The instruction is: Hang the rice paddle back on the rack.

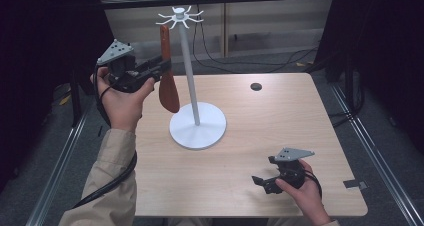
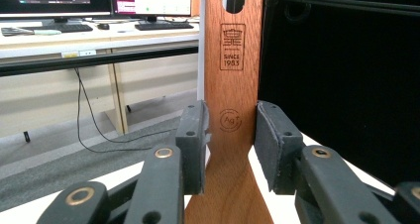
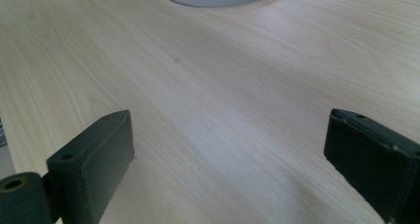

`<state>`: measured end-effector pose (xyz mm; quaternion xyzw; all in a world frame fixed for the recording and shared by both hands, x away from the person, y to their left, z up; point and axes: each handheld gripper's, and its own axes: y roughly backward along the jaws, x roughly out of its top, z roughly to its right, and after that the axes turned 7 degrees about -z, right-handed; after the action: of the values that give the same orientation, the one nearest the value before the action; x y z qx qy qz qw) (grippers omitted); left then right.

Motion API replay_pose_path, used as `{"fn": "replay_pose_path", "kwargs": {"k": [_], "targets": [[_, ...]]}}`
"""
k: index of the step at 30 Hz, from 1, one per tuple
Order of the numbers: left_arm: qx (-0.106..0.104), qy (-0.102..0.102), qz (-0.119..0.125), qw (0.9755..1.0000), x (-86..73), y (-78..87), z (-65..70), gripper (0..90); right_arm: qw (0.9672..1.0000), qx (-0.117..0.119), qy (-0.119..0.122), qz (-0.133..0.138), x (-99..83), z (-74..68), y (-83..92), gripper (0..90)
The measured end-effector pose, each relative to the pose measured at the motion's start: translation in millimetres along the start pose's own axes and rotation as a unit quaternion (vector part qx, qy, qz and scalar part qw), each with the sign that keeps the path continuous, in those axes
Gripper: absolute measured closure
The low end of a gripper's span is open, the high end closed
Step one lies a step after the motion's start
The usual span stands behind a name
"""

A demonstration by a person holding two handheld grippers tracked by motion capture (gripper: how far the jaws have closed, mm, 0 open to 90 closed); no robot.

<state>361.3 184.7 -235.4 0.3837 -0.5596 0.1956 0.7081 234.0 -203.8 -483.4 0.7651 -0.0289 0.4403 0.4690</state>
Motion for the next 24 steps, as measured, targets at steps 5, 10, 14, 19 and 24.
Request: {"fn": "replay_pose_path", "kwargs": {"k": [5, 10, 14, 19, 24], "targets": [[-0.002, 0.0, 0.003, 1.0, 2.1, -1.6, 2.8, 66.3, 1.0, 0.0, 0.0, 0.001, 0.2, 0.0, -0.2, 5.2], [0.001, -0.003, 0.001, 1.0, 4.2, -5.0, 5.0, 66.3, 1.0, 0.0, -0.001, 0.0, 0.1, -0.1, 0.0, 5.2], [0.002, -0.005, 0.0, 1.0, 5.0, -7.5, 5.8, 66.3, 1.0, 0.001, 0.0, 0.001, 0.1, 0.3, 0.6, 5.2], [0.002, -0.003, -0.001, 1.0, 5.0, -9.9, 6.3, 66.3, 1.0, 0.0, -0.002, 0.001, -0.2, 1.0, 0.7, 5.2], [0.008, -0.003, -0.002, 1.0, 3.8, -12.6, 6.3, 66.3, 1.0, -0.001, -0.001, 0.002, 0.0, 1.1, 0.9, 5.2]]}}
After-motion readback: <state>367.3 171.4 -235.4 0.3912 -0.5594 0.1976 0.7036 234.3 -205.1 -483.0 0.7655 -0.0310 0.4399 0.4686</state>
